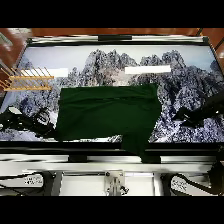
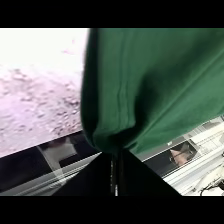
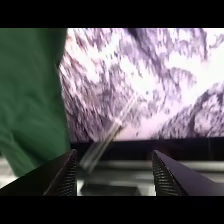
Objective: Fold the shirts.
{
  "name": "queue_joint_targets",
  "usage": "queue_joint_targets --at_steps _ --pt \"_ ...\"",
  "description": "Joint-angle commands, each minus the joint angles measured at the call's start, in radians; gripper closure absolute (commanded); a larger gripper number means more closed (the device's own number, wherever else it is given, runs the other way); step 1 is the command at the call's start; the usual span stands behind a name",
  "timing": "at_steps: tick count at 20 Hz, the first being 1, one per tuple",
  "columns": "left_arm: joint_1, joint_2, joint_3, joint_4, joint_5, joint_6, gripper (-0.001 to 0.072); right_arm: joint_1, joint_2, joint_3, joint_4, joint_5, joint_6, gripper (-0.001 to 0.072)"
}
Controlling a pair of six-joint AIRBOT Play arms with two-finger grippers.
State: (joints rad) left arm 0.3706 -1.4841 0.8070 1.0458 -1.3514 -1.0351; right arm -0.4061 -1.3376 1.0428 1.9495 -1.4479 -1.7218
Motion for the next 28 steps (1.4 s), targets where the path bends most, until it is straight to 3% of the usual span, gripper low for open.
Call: queue_joint_targets --at_steps 1,5,11,13,18,19,21,25,28 --pt "-0.009 -0.002 0.0 -0.005 0.008 0.003 0.0677 0.055 0.004 -0.095 0.086 -0.052 -0.06 0.0123" --pt "-0.008 0.0 0.002 -0.037 0.005 0.002 0.0677 0.214 0.006 -0.245 0.122 0.134 -0.078 0.0124" --pt "-0.008 0.0 0.005 -0.038 0.006 0.014 0.0677 0.282 0.006 -0.322 0.152 0.222 -0.072 0.0127" --pt "-0.008 0.0 0.005 -0.038 0.006 0.02 0.0677 0.286 0.006 -0.343 0.164 0.269 -0.06 0.0221" --pt "-0.008 0.0 0.005 -0.038 0.006 0.021 0.0677 0.346 -0.038 -0.346 0.166 0.358 -0.021 0.0223" --pt "-0.008 0.0 0.005 -0.038 0.005 0.021 0.0677 0.359 -0.051 -0.346 0.166 0.362 -0.008 0.0331" --pt "-0.008 0.0 0.006 -0.038 0.006 0.026 0.0677 0.366 -0.049 -0.344 0.165 0.335 -0.004 0.064" --pt "-0.008 0.001 0.093 -0.06 0.0 0.044 0.0678 0.329 0.044 -0.274 0.163 0.282 -0.056 0.0637" --pt "-0.011 0.0 0.237 -0.097 -0.01 0.014 0.0679 0.301 0.069 -0.132 0.167 0.254 0.008 0.0638"
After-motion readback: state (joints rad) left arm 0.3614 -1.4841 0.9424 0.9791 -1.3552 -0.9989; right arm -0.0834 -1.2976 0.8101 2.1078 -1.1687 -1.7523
